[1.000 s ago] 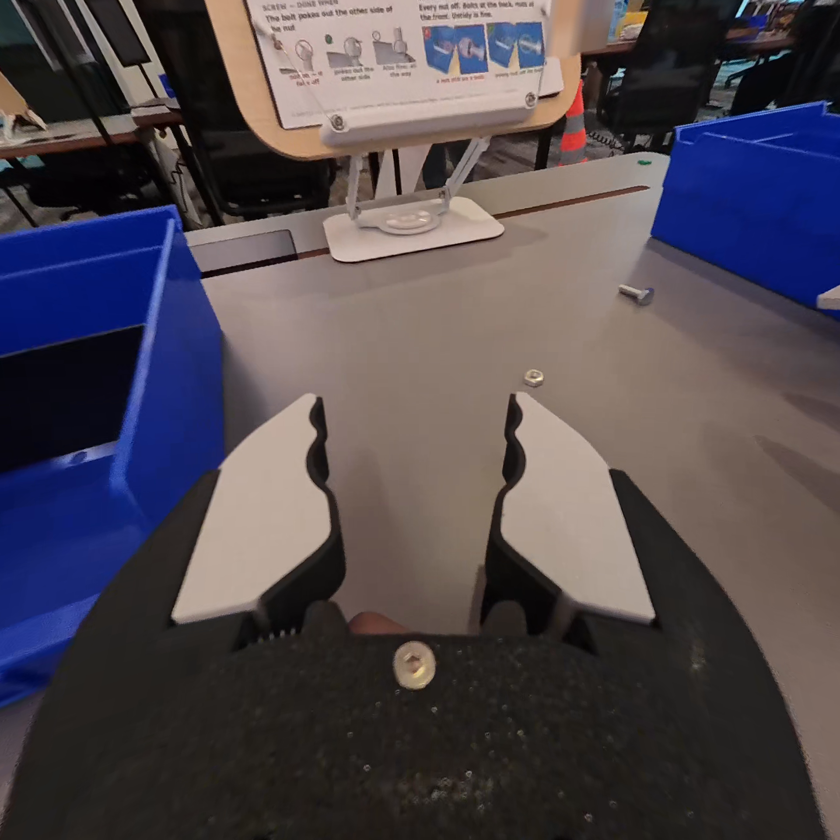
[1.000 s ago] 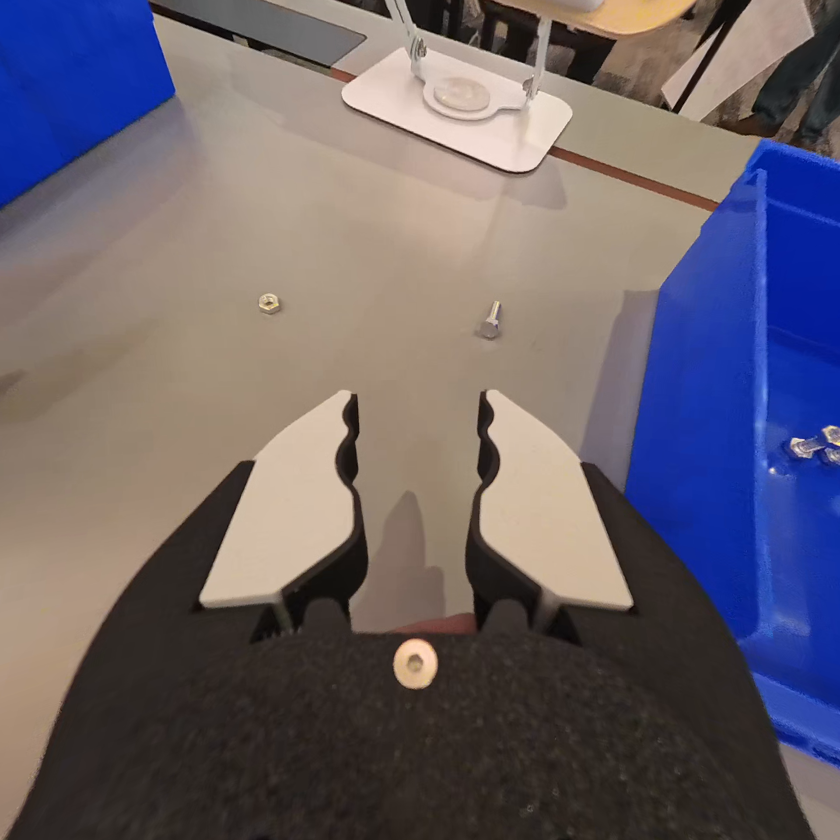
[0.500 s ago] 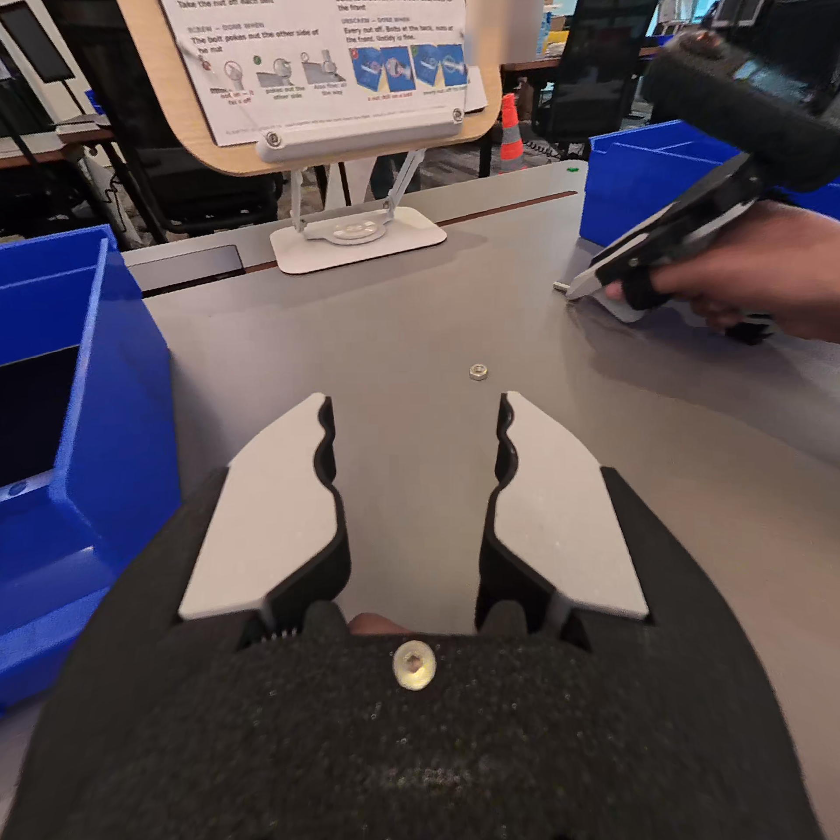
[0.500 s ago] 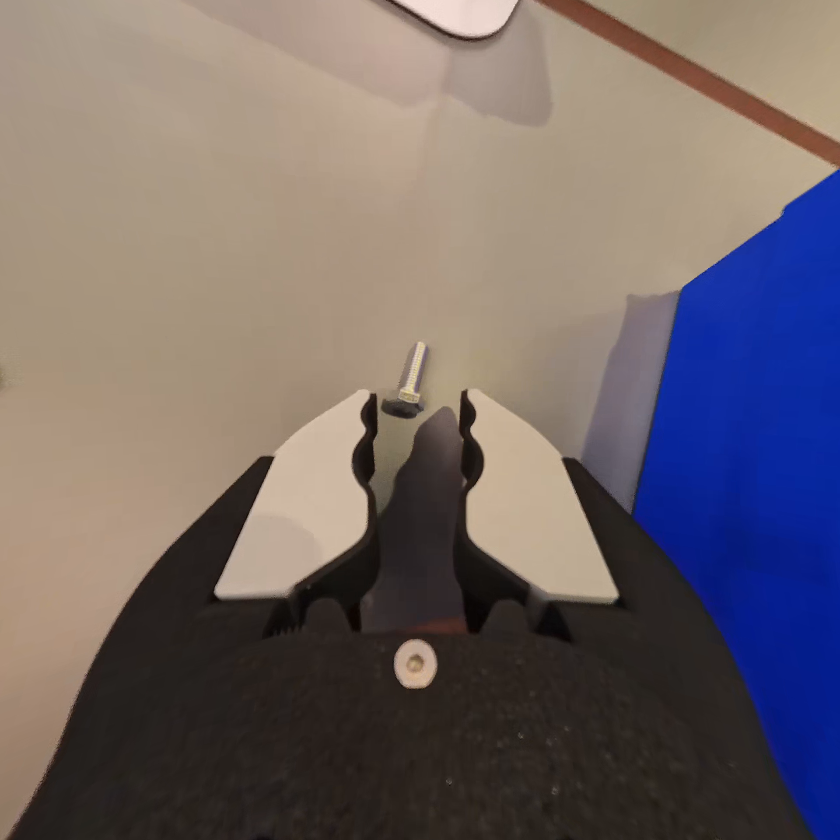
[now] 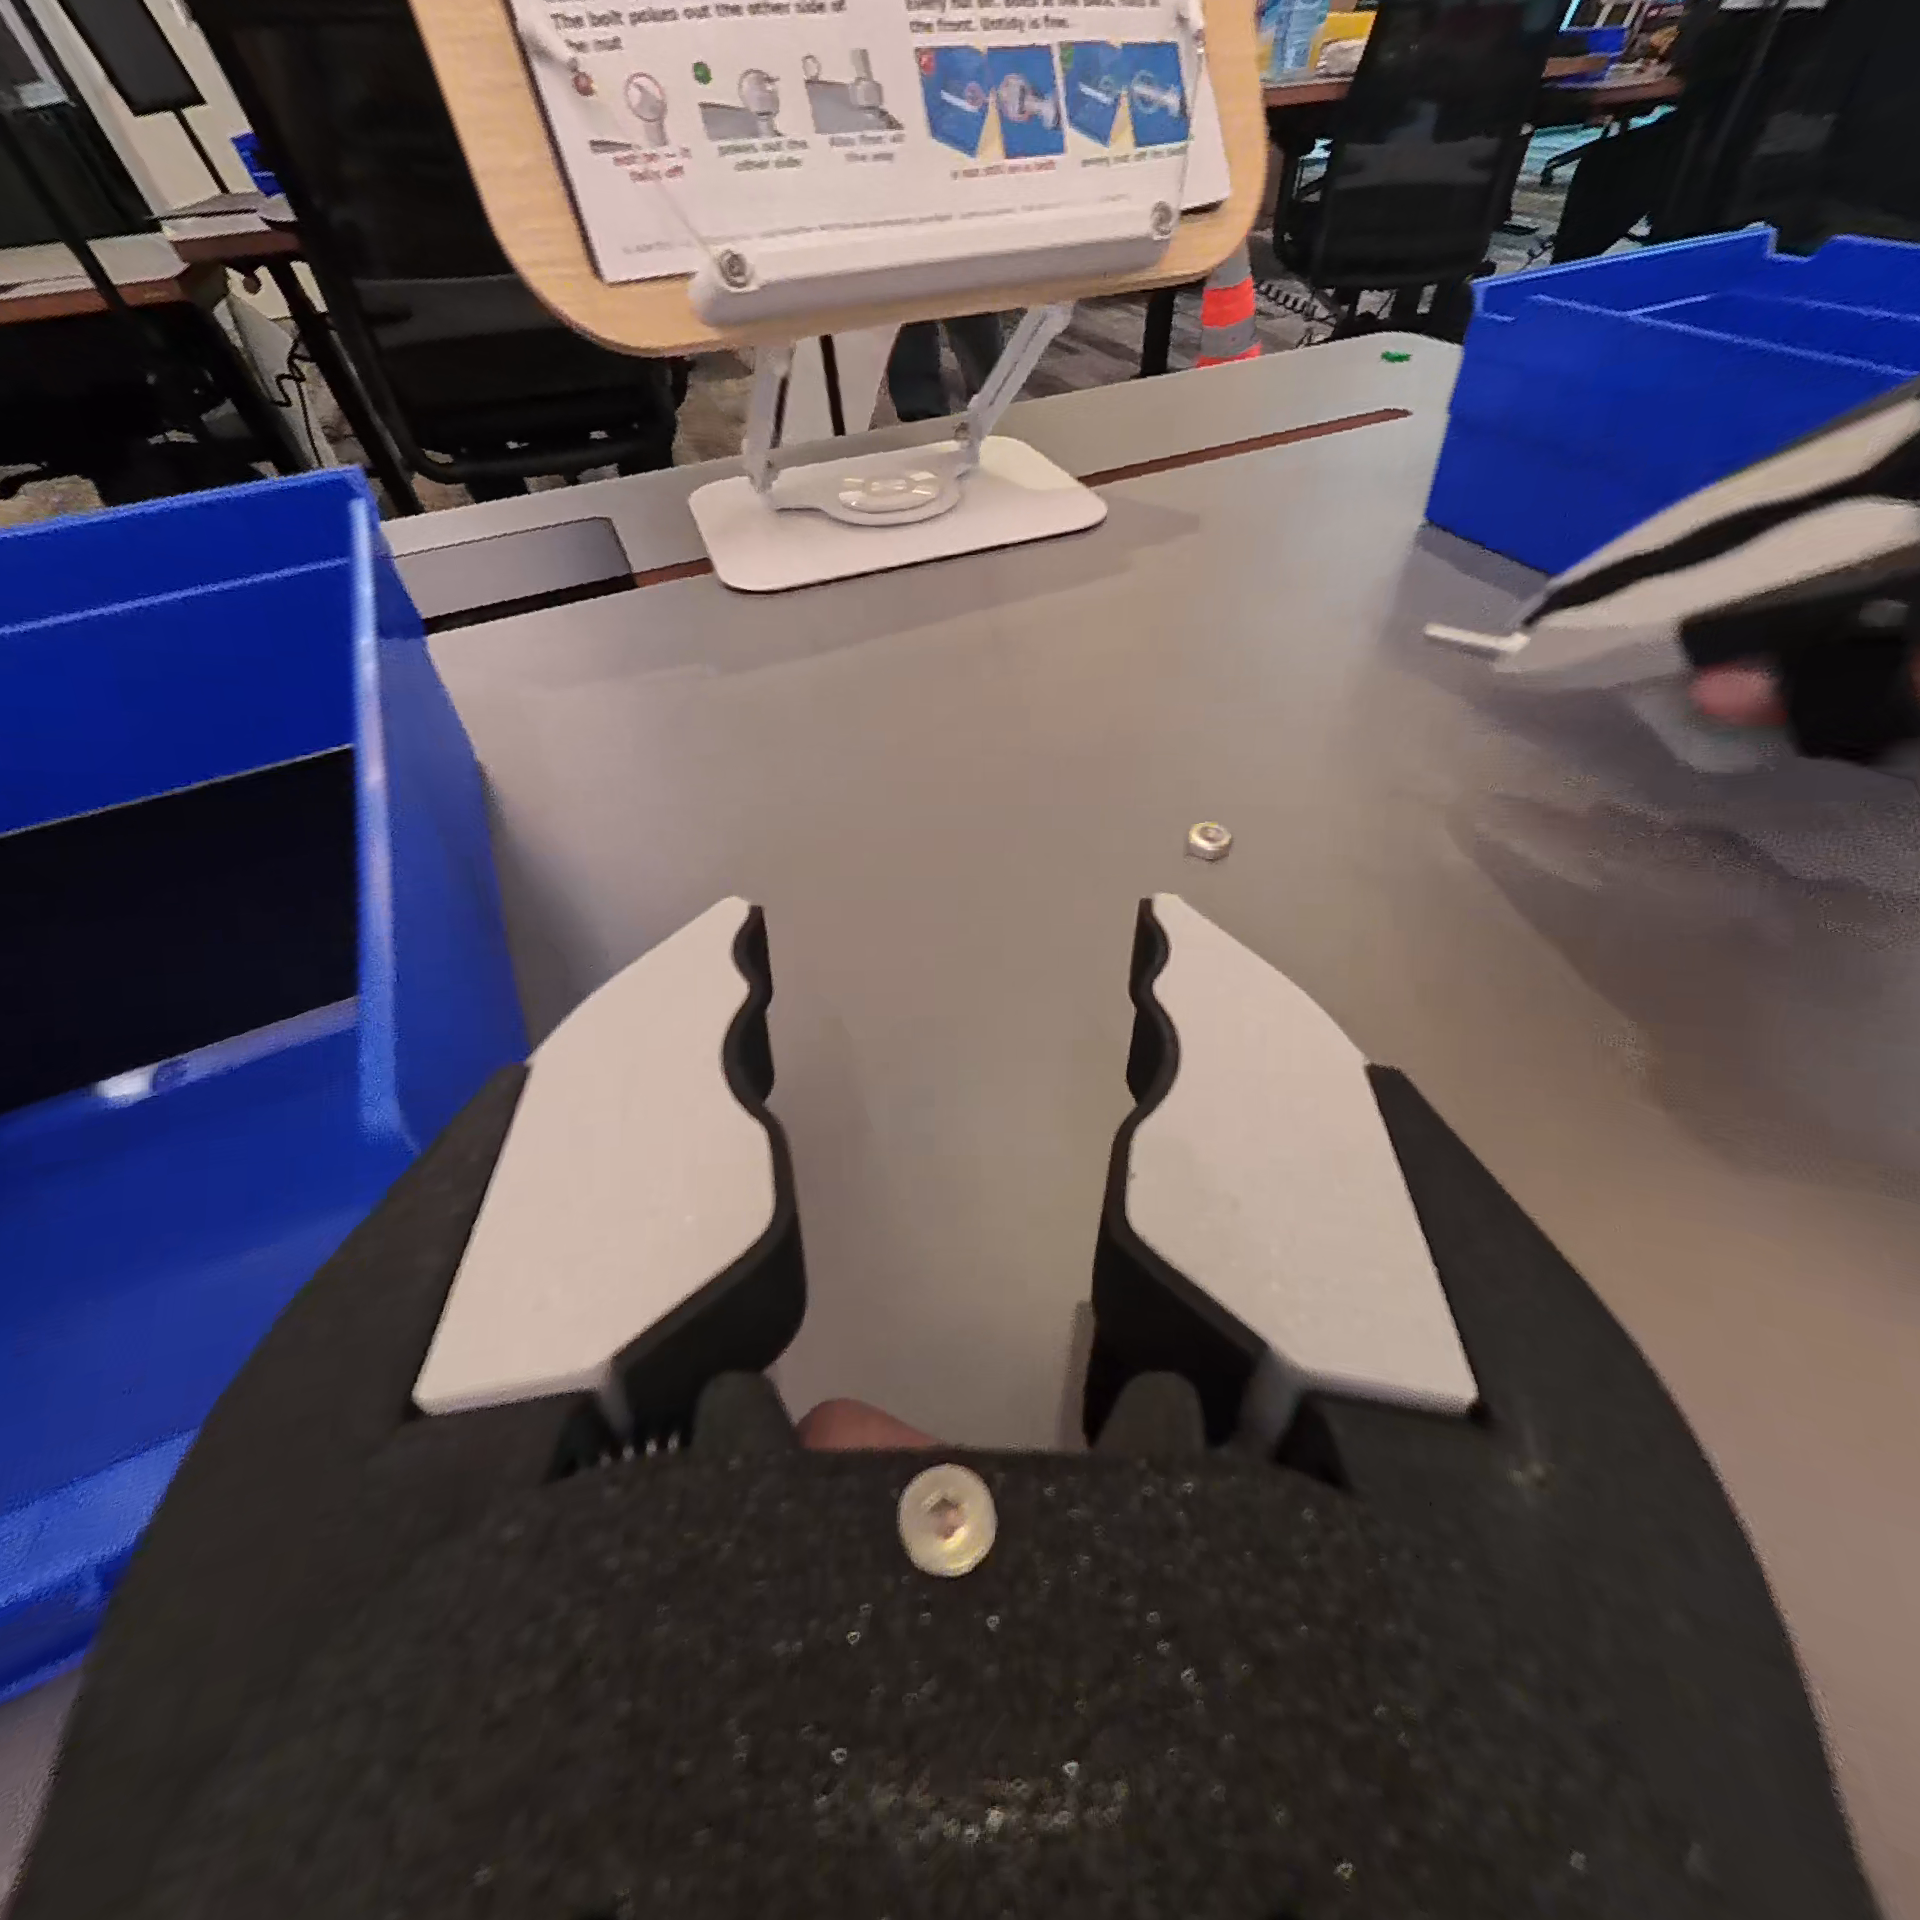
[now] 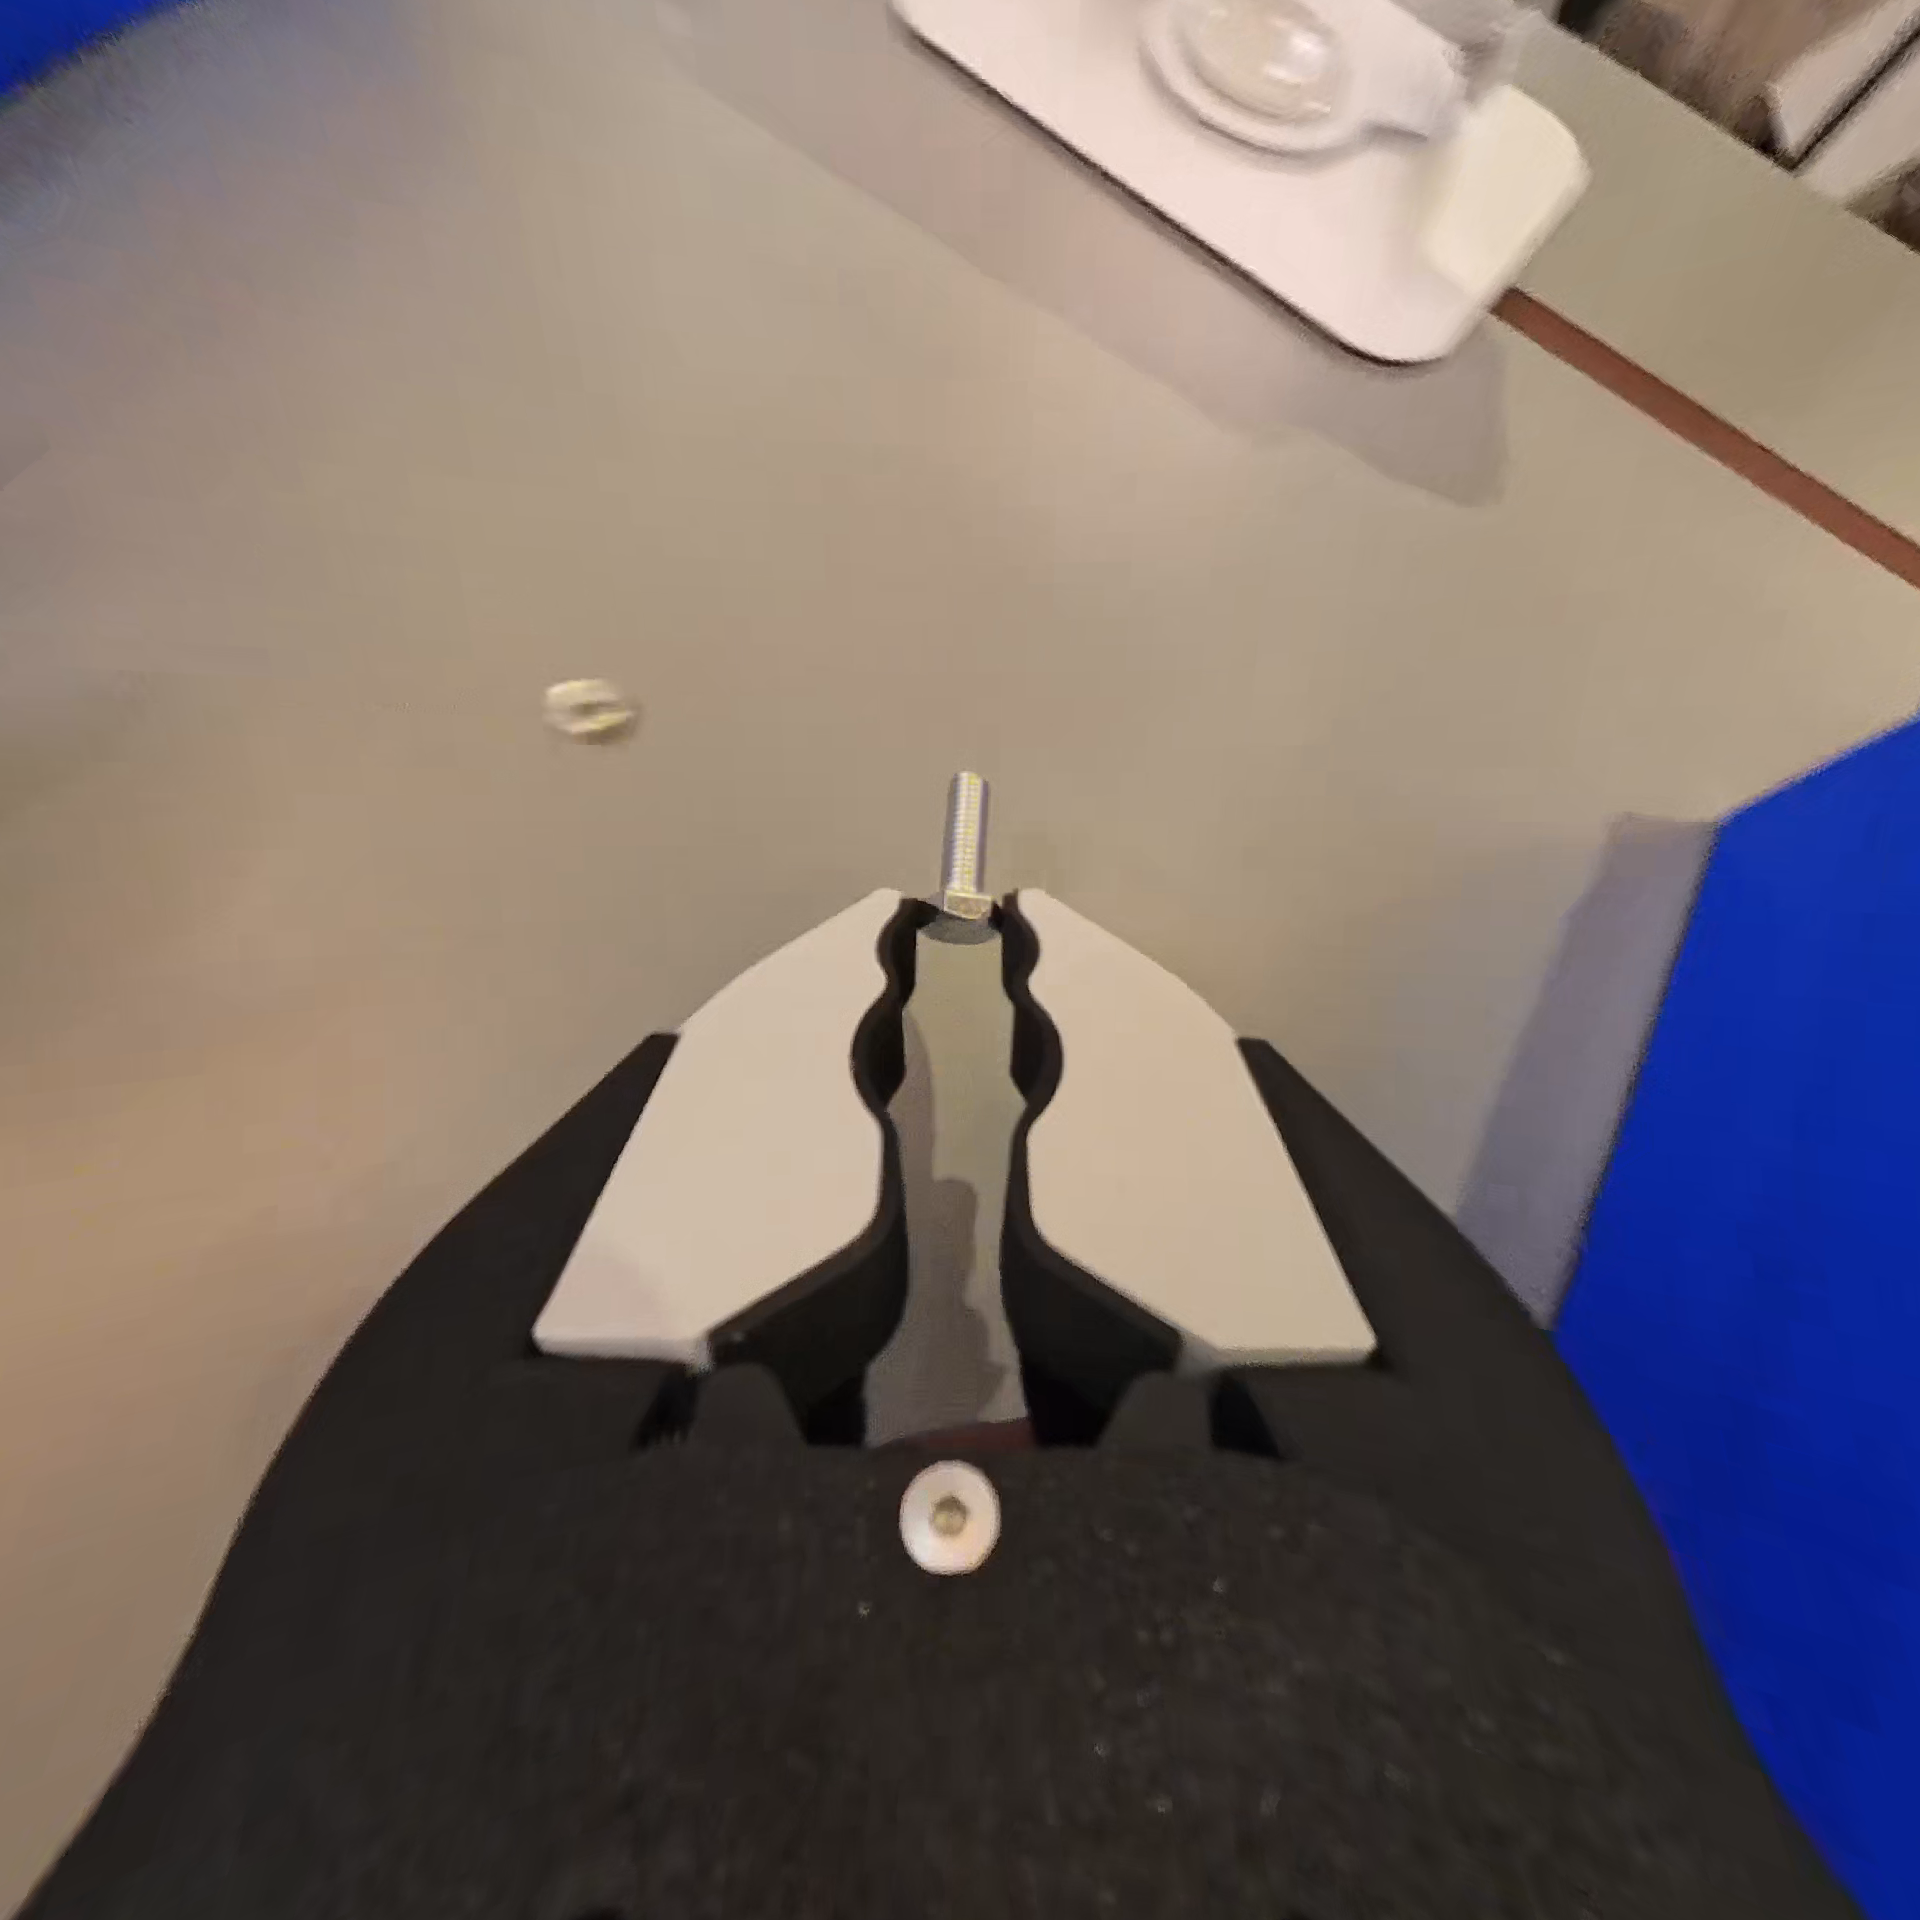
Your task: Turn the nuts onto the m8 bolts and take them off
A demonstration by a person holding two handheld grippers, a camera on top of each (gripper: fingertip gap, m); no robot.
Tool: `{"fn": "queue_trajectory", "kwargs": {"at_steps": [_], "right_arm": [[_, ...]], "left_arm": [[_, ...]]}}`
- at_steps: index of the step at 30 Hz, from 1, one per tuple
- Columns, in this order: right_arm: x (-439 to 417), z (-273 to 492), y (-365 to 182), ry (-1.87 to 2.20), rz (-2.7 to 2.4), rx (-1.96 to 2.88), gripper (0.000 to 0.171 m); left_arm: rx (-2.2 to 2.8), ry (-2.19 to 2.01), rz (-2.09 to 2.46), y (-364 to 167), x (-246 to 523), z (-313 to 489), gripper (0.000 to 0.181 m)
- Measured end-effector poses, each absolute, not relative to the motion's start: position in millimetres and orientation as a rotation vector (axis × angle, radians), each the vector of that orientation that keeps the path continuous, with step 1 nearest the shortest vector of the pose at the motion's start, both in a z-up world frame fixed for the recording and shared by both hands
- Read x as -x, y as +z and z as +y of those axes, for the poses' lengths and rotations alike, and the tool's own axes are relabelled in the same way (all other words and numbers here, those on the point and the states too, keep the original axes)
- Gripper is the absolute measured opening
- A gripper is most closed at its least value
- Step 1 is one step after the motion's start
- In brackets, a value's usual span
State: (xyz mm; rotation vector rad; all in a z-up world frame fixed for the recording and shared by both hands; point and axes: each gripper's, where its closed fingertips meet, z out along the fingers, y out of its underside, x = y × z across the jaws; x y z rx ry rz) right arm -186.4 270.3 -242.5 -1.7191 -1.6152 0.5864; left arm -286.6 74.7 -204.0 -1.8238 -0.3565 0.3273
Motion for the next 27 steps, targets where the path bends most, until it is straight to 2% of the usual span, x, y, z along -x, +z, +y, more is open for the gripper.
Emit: {"fn": "queue_trajectory", "kwargs": {"at_steps": [4, 8, 22, 27], "right_arm": [[182.9, 205.0, -255.5, 0.665, -1.764, 1.664, 0.015], [192.3, 179.1, -274.8, 0.686, -1.825, 1.675, 0.015], [224.5, 157.7, -285.6, 0.679, -1.828, 1.714, 0.016], [209.9, 170.3, -254.9, 0.68, -1.743, 1.634, 0.038]], "left_arm": [[1.855, 0.332, -0.378, -209.9, 296.2, 71.0, 0.066], [1.889, 0.341, -0.365, -214.7, 295.4, 71.3, 0.066], [1.968, 0.314, -0.335, -227.1, 283.5, 74.4, 0.067], [1.989, 0.3, -0.315, -230.8, 277.8, 76.8, 0.067]]}}
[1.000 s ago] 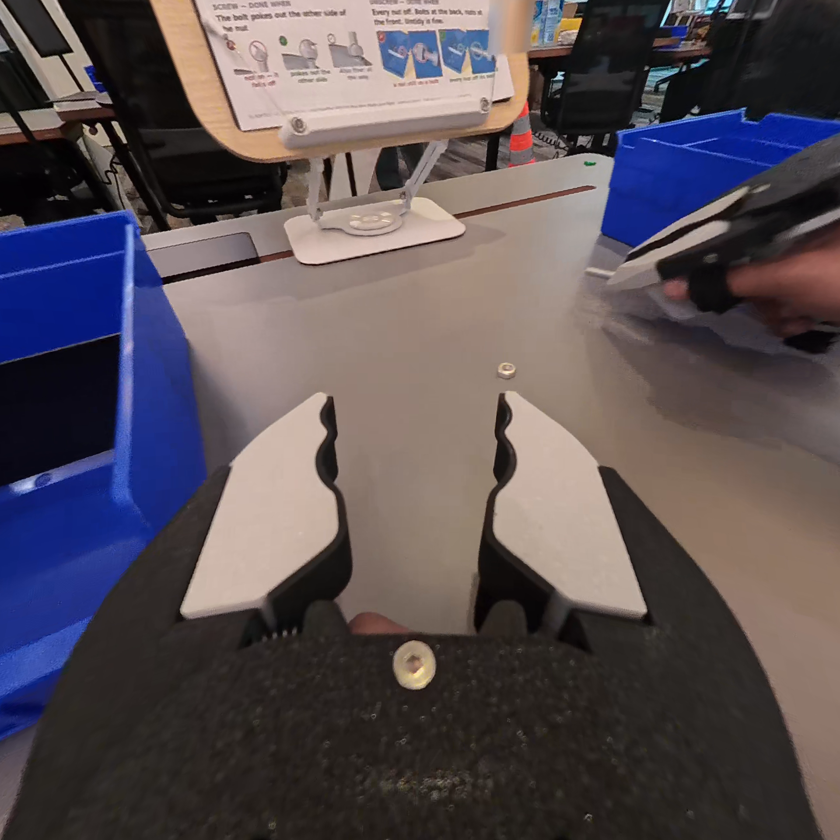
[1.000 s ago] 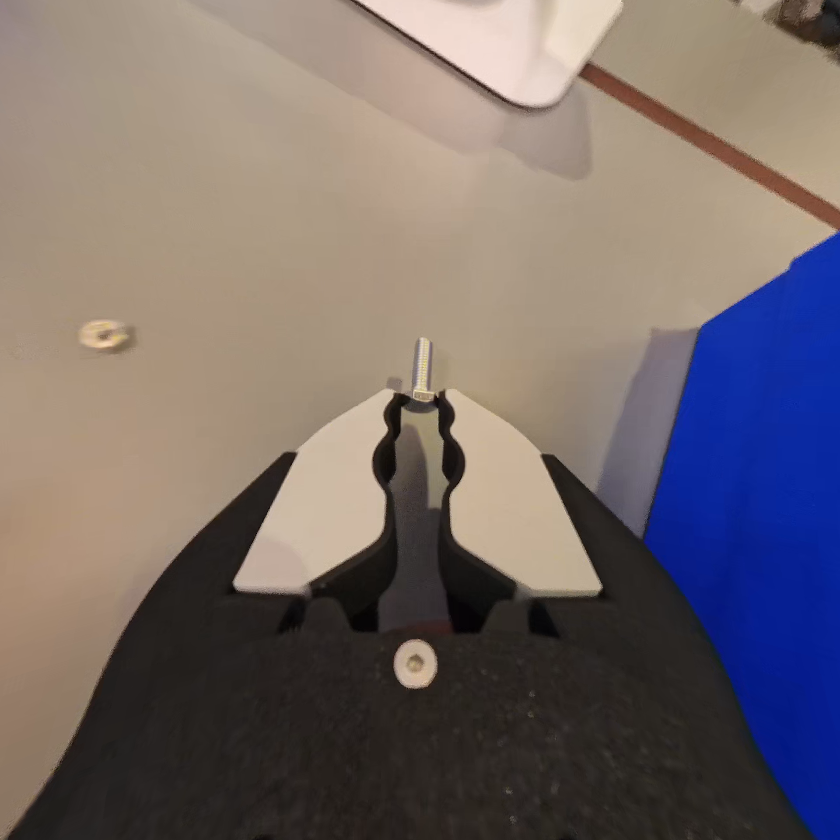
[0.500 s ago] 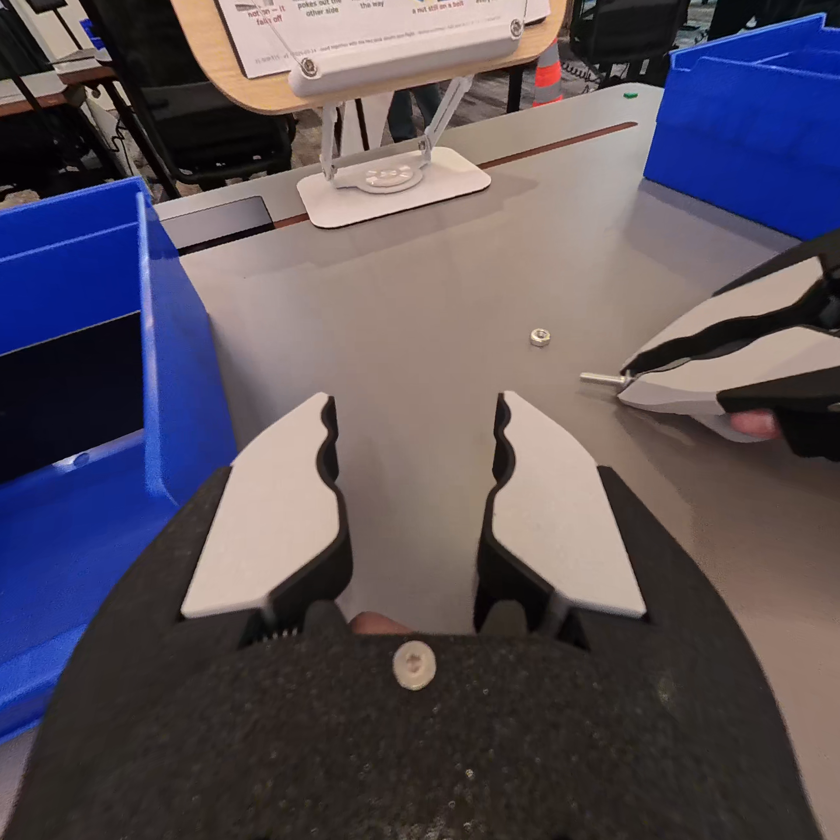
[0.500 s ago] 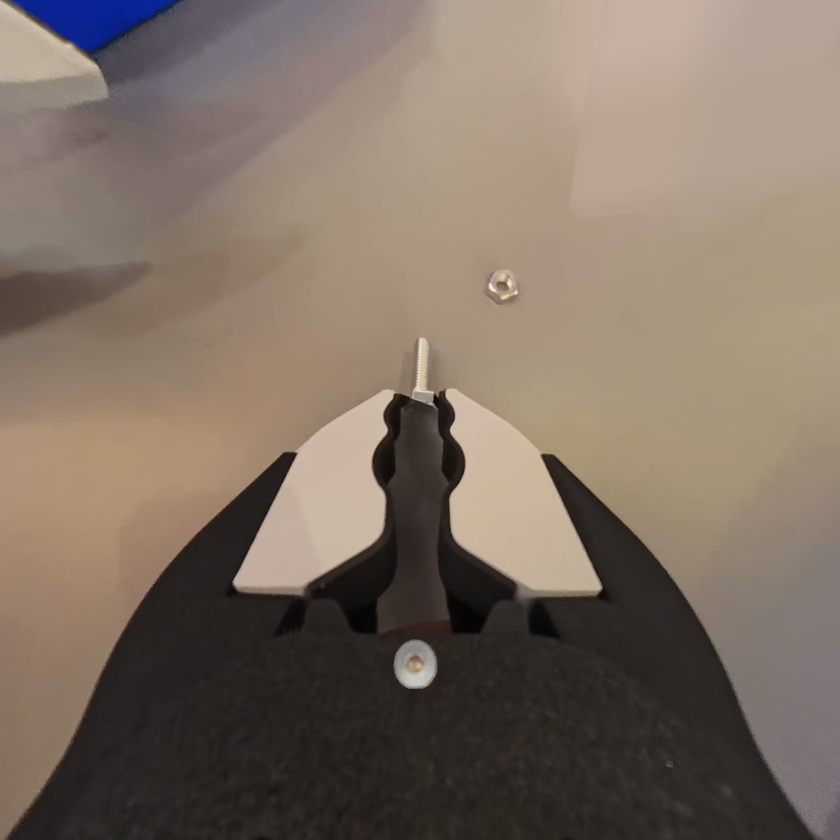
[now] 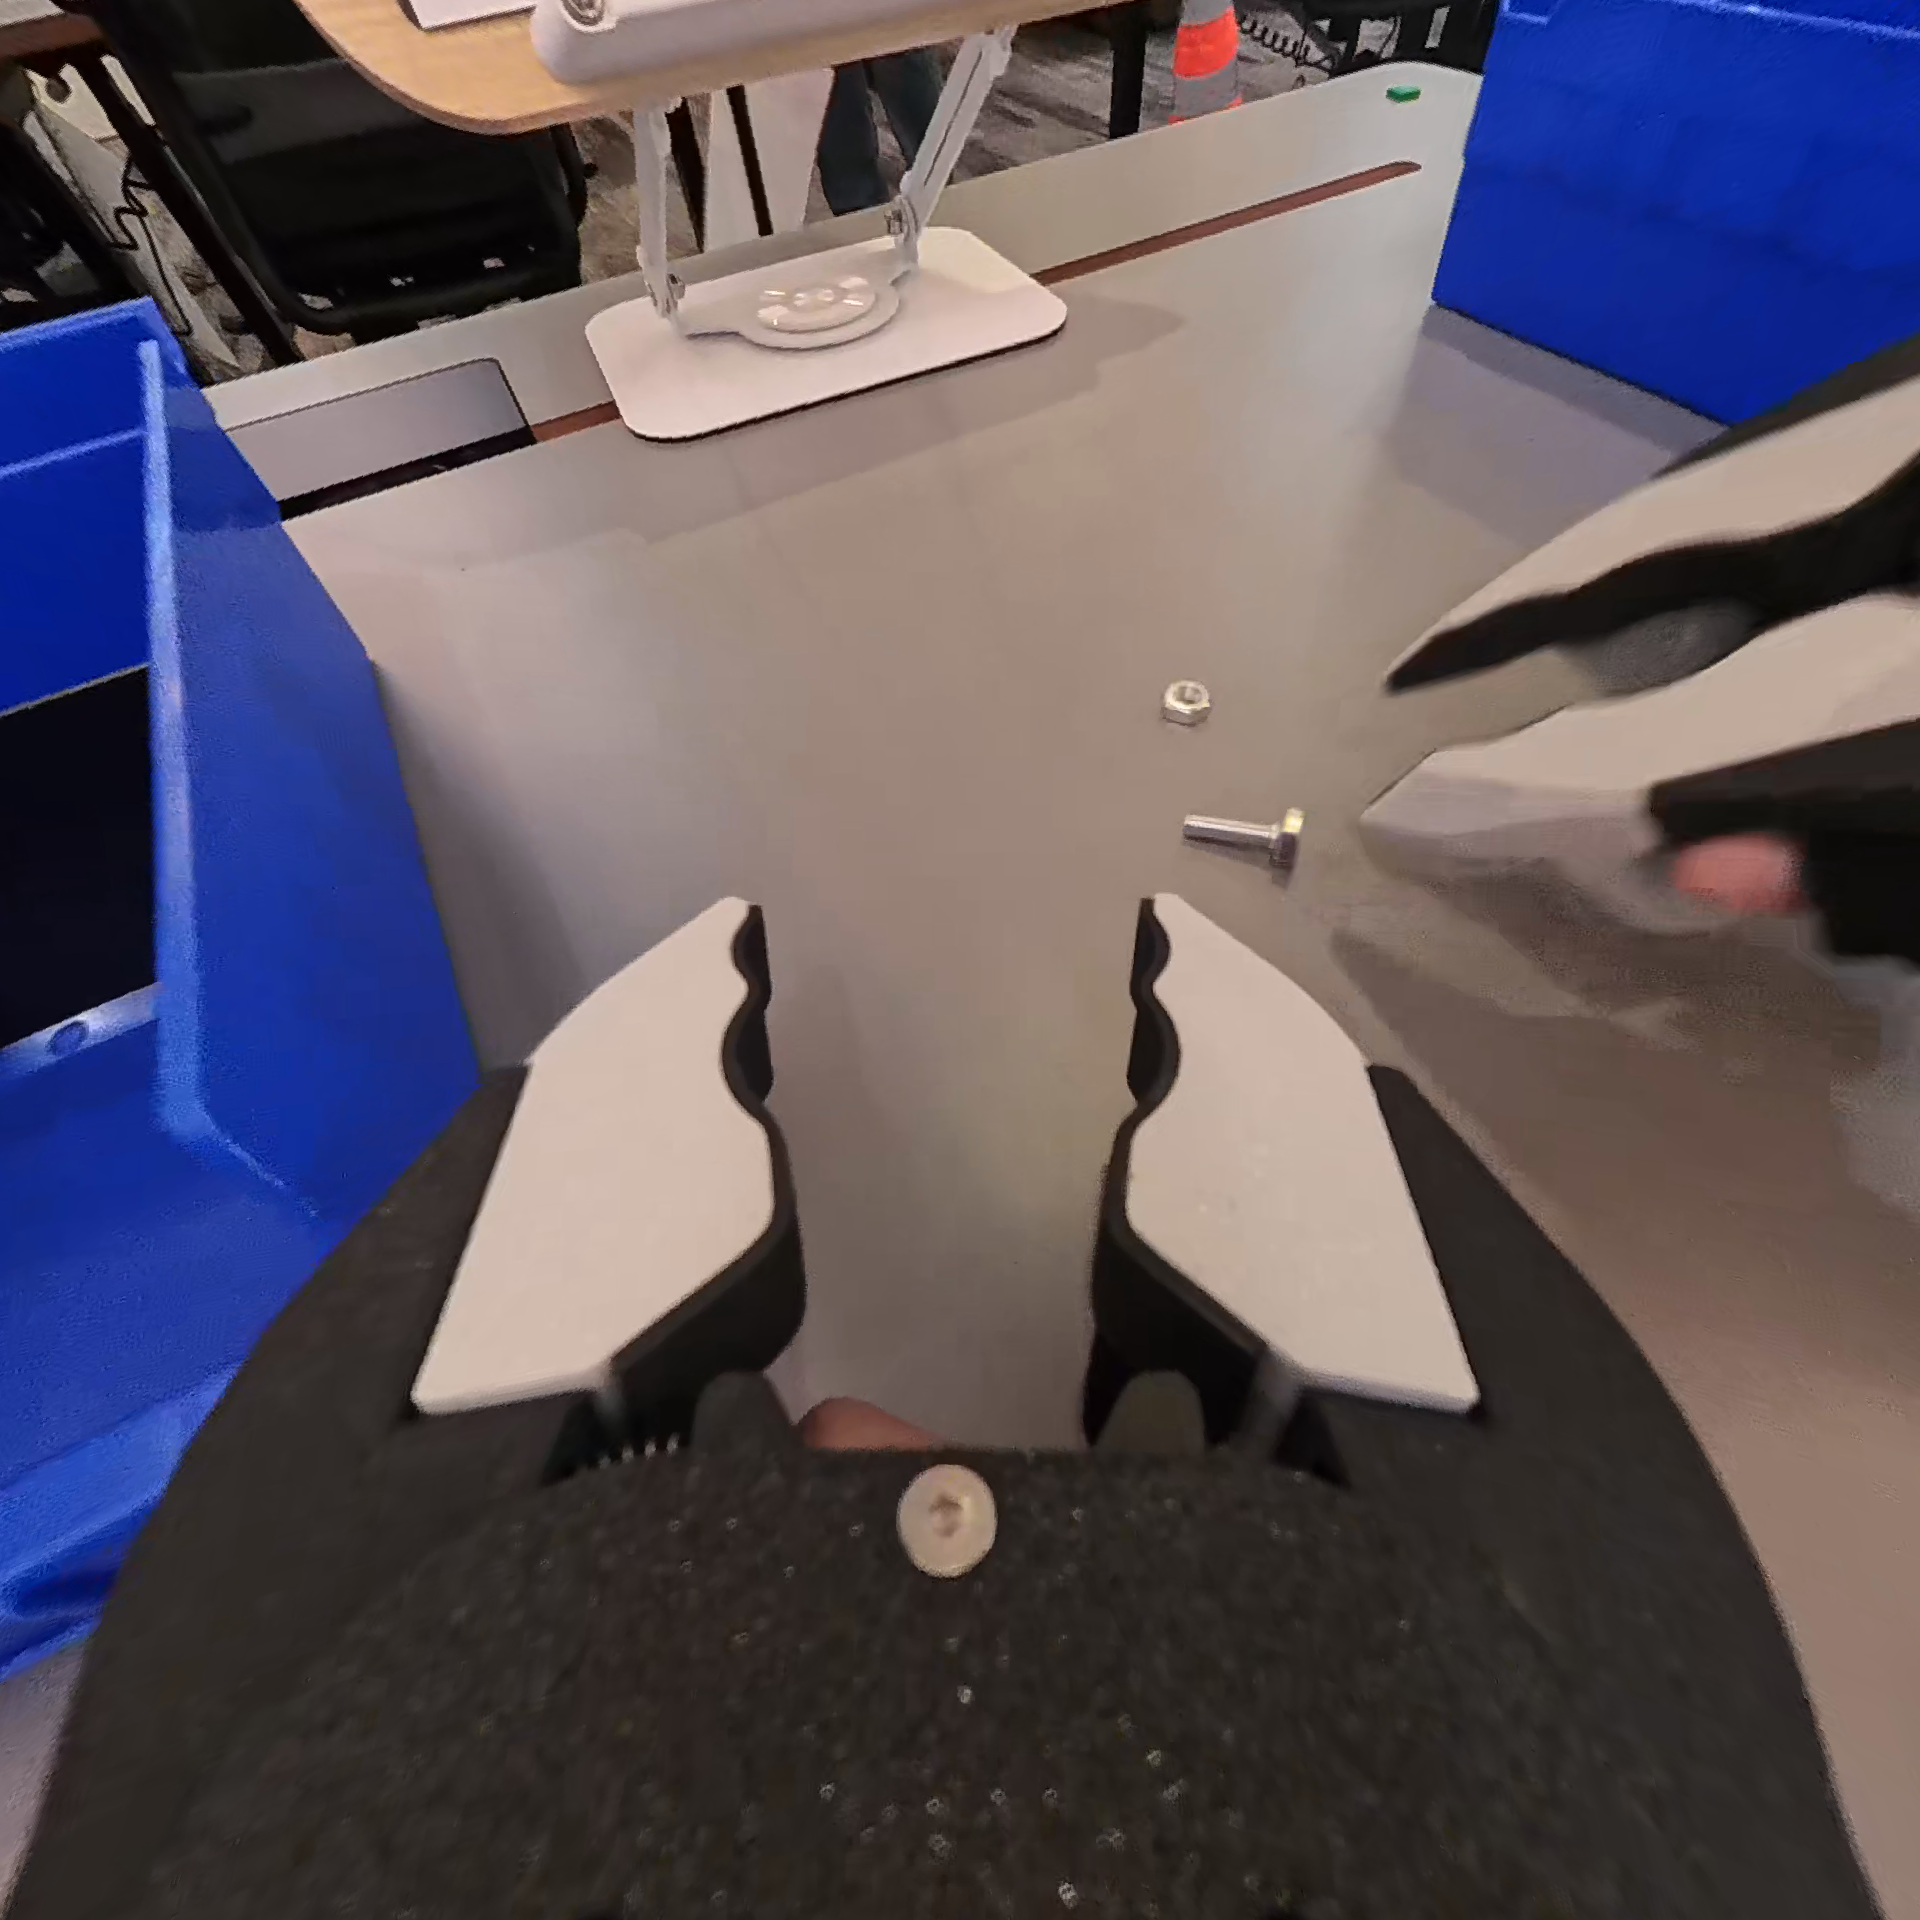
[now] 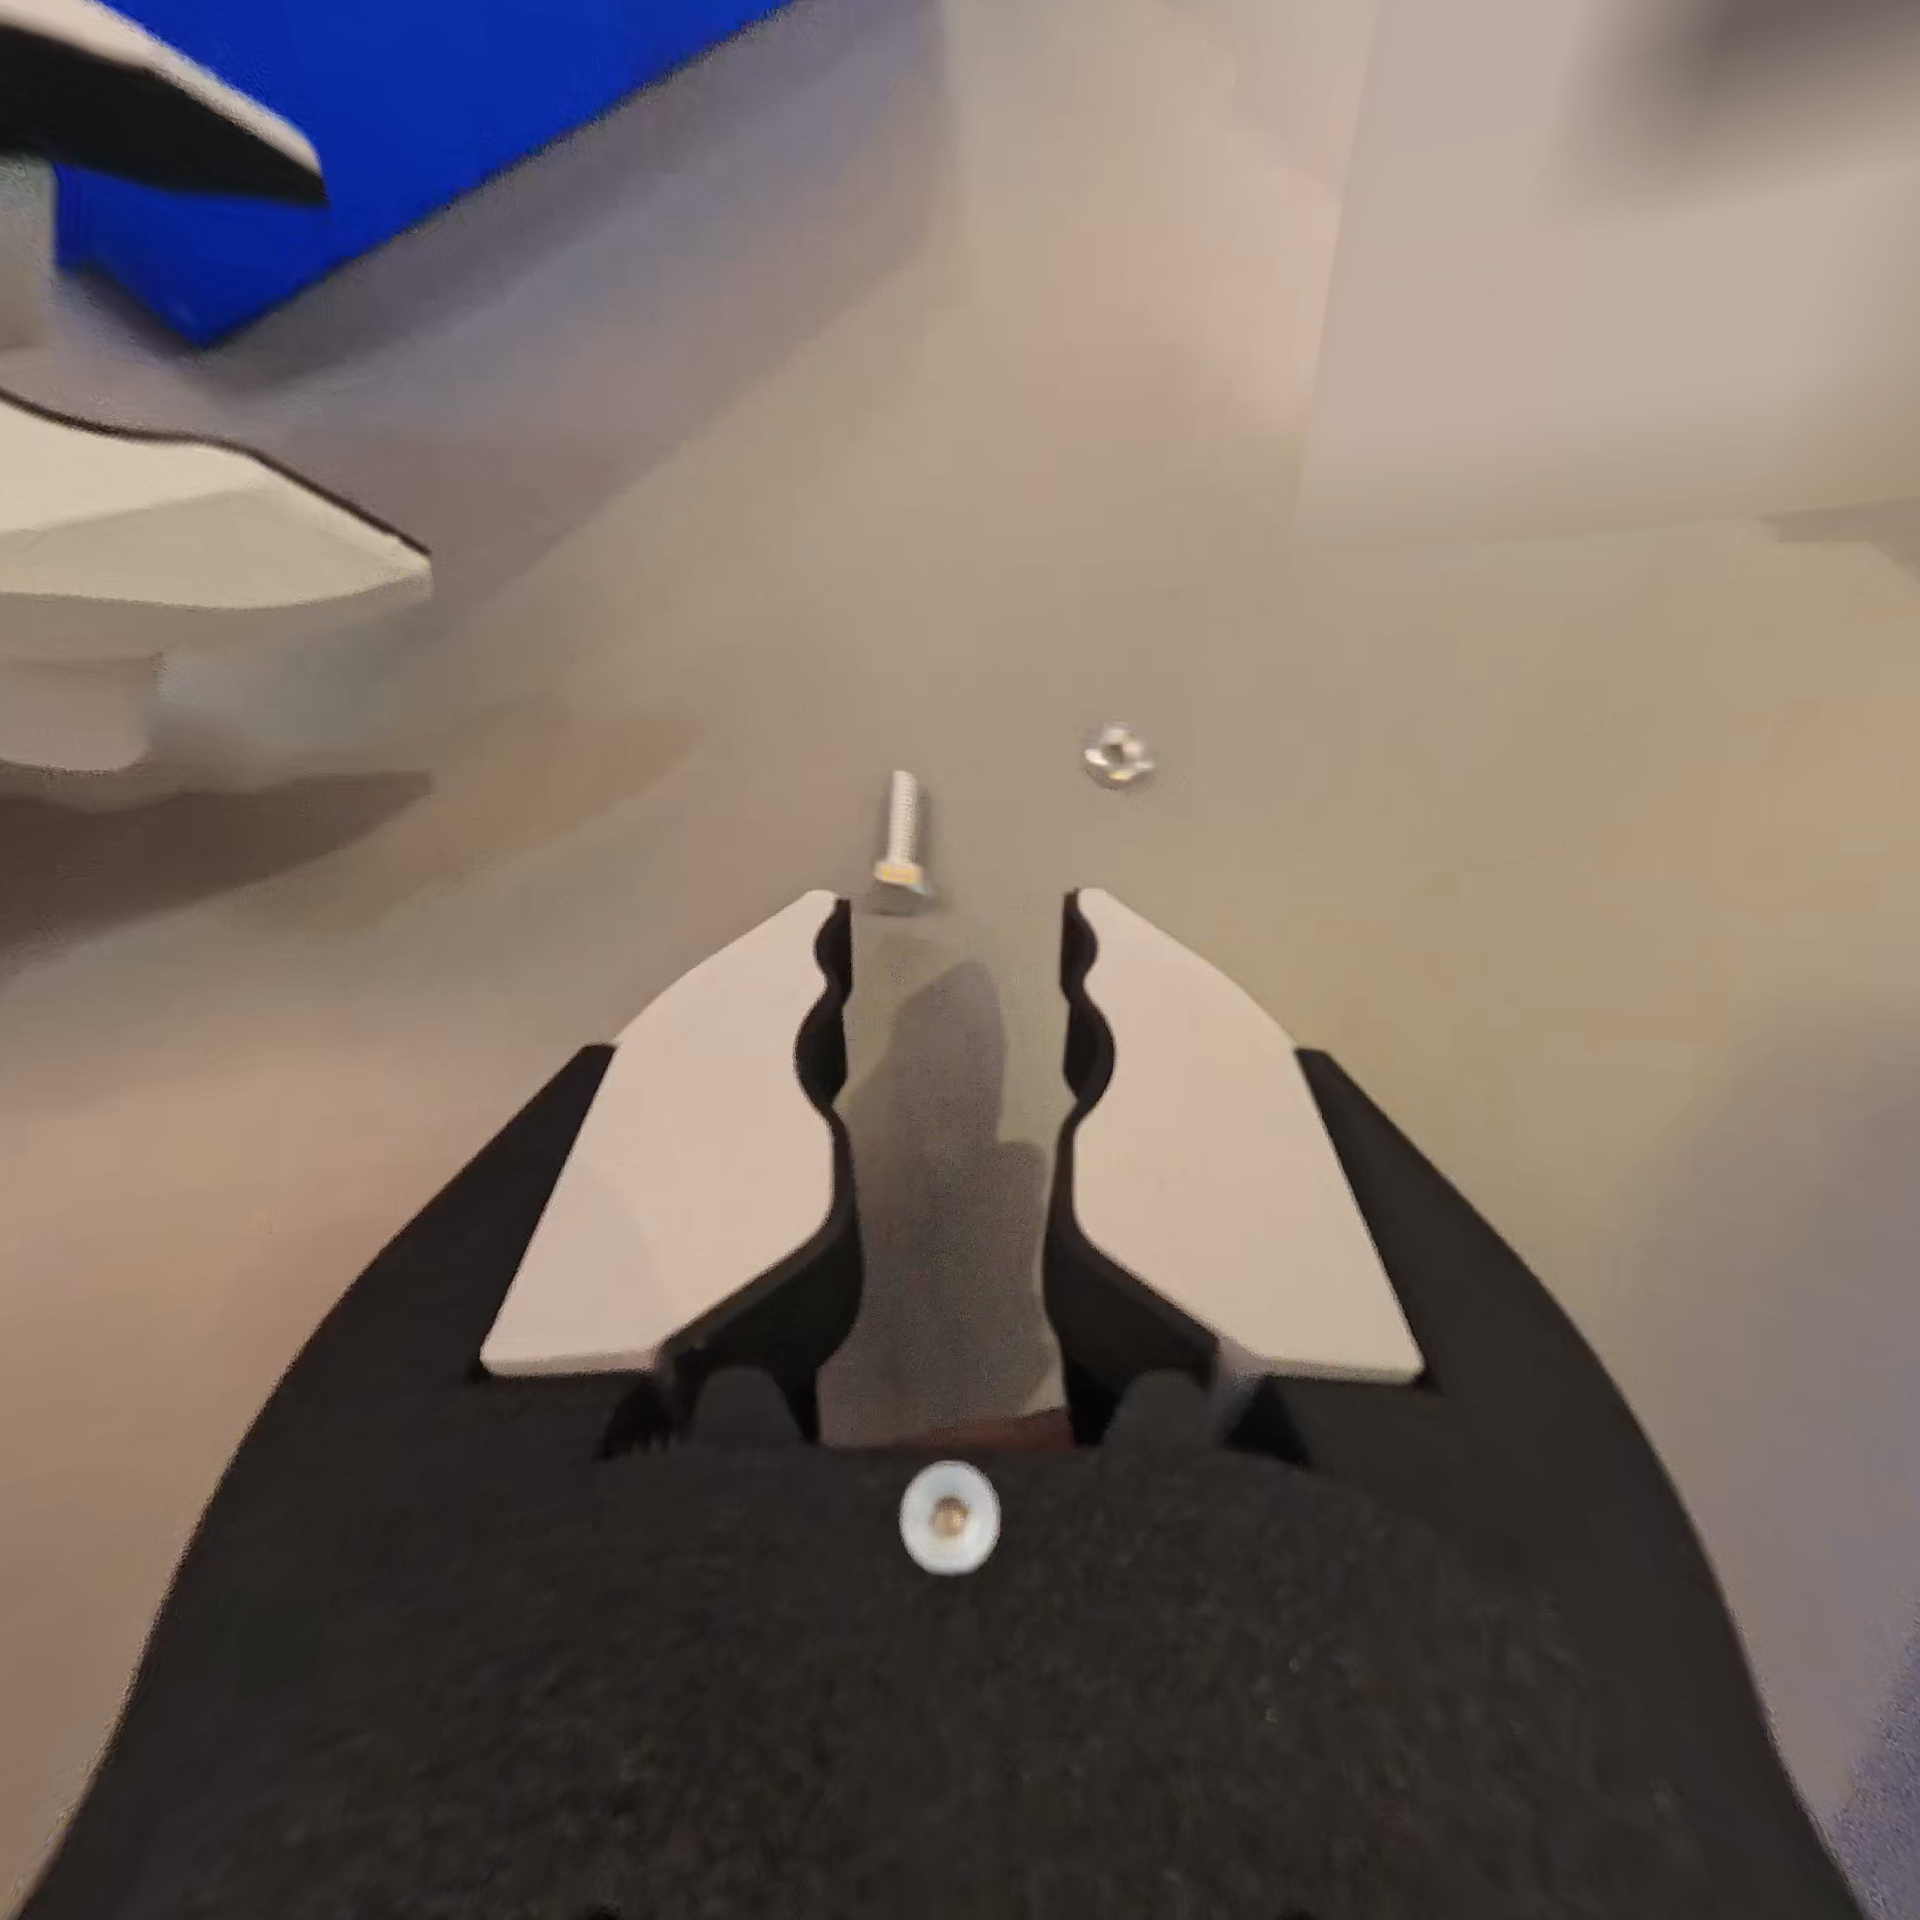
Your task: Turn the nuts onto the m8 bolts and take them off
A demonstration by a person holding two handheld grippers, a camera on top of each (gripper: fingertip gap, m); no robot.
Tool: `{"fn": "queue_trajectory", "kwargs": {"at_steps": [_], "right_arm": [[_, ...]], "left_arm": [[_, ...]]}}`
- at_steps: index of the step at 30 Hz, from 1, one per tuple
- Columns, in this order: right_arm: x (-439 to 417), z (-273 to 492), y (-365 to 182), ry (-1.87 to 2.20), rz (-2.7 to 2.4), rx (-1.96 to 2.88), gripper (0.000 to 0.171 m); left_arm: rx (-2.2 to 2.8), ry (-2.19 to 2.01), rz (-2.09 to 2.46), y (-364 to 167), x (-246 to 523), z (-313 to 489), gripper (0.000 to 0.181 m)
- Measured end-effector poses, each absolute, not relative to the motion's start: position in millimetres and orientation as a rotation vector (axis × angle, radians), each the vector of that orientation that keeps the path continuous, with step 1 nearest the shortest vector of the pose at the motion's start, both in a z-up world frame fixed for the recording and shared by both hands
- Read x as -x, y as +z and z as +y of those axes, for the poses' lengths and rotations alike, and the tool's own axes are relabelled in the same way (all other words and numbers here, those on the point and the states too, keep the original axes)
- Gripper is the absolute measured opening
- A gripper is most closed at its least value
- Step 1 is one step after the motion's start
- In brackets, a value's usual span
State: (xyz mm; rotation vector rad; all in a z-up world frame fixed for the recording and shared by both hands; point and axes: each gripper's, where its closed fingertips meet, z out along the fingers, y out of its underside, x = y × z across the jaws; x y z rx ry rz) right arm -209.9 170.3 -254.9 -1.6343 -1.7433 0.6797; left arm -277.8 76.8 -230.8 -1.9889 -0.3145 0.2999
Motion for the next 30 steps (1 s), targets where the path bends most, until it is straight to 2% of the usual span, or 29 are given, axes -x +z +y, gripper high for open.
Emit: {"fn": "queue_trajectory", "kwargs": {"at_steps": [7, 18, 23, 30], "right_arm": [[127.4, 227.6, -183.1, 0.744, -1.388, 1.46, 0.055], [88.4, 233.0, -205.4, 0.782, -1.272, 1.549, 0.057], [86.0, 231.0, -203.6, 0.805, -1.276, 1.544, 0.054], [87.0, 230.2, -200.1, 0.865, -1.279, 1.552, 0.053]], "left_arm": [[2.002, 0.253, -0.316, -234.1, 263.6, 72.3, 0.068], [2.097, 0.201, -0.386, -251.8, 242.2, 65.1, 0.061], [2.163, 0.156, -0.391, -260.2, 224.9, 97.5, 0.063], [2.292, 0.371, -0.286, -275.4, 234.4, 146.6, 0.067]]}}
